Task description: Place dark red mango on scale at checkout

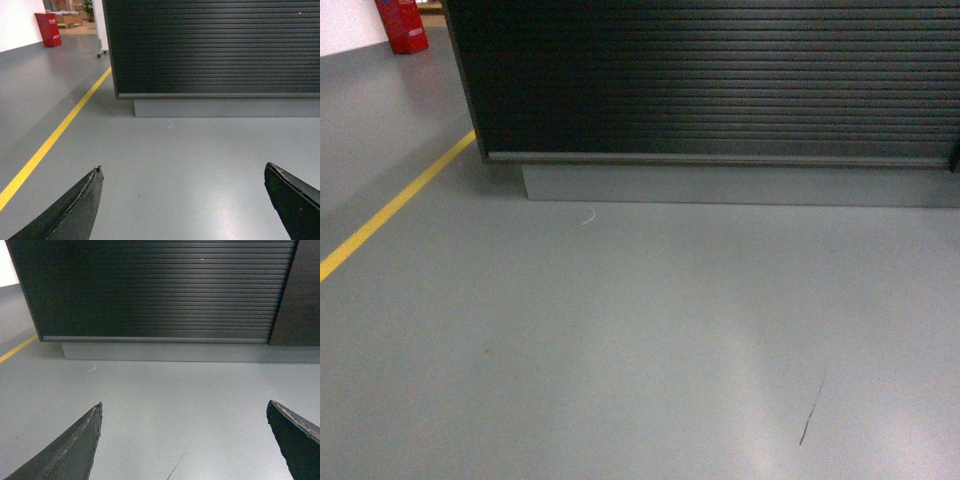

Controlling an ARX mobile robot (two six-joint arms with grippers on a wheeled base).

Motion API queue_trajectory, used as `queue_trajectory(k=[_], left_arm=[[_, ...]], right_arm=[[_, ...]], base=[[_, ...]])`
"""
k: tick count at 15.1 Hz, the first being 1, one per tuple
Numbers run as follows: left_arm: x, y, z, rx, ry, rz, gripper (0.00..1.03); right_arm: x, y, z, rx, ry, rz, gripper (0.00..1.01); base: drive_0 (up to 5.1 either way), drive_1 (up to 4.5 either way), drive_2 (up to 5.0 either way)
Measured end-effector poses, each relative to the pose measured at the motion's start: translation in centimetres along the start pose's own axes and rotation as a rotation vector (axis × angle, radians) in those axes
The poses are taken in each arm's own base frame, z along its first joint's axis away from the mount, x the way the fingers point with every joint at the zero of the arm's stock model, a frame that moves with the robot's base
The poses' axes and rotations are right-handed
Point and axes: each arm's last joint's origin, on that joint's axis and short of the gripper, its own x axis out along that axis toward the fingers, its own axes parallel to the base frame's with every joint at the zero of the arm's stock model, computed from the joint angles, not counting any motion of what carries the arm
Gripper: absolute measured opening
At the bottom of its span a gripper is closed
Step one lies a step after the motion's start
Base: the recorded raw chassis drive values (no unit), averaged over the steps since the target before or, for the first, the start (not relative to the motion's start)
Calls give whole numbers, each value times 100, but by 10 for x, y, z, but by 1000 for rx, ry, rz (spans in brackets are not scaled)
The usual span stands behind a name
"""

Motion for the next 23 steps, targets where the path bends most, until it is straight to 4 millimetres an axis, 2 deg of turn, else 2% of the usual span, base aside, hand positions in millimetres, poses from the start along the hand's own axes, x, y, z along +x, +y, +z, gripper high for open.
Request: queue_trajectory(k=[23], left_arm=[[0, 0, 0, 0, 0, 2, 98]], right_arm=[[0, 0, 0, 0, -2, 0, 98]], base=[[6, 439, -427]])
